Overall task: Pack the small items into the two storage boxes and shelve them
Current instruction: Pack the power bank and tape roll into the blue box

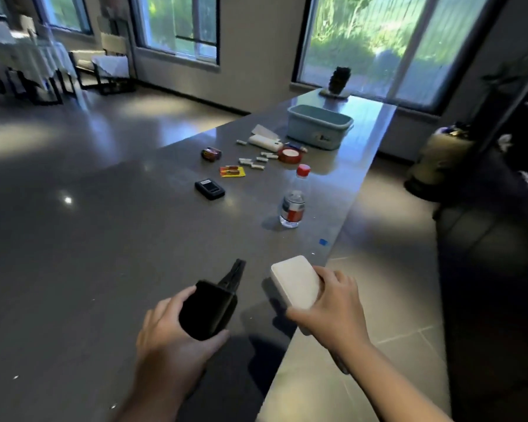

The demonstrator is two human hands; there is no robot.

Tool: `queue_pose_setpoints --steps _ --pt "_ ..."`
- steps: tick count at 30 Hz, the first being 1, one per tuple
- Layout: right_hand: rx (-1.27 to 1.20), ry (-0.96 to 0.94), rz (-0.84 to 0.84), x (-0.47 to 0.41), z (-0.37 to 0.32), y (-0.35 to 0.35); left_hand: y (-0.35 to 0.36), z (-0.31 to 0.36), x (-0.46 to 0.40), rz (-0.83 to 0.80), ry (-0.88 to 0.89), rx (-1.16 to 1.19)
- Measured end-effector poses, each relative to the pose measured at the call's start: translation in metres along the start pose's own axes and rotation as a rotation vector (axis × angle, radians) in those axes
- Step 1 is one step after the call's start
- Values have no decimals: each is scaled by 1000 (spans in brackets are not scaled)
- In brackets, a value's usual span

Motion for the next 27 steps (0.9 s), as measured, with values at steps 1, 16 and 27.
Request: queue_pose_setpoints --steps 1,16,27 --pt "0 18 29 -2 17 -12 14 15 1 -35 22 16" --pt "12 1 75 -121 227 -140 228 204 -14 -15 121 103" --pt "-58 -74 70 -279 279 -140 333 253 -117 32 94 30"
Point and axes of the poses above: each hand's wrist, its own x-axis away from the middle knuckle, its own y-axis out of the palm, z = x × y, the point moved 3 cm from there along -x, towards the middle knuckle, and after that the axes turned 2 degrees about -y, right-handed, at the moved point
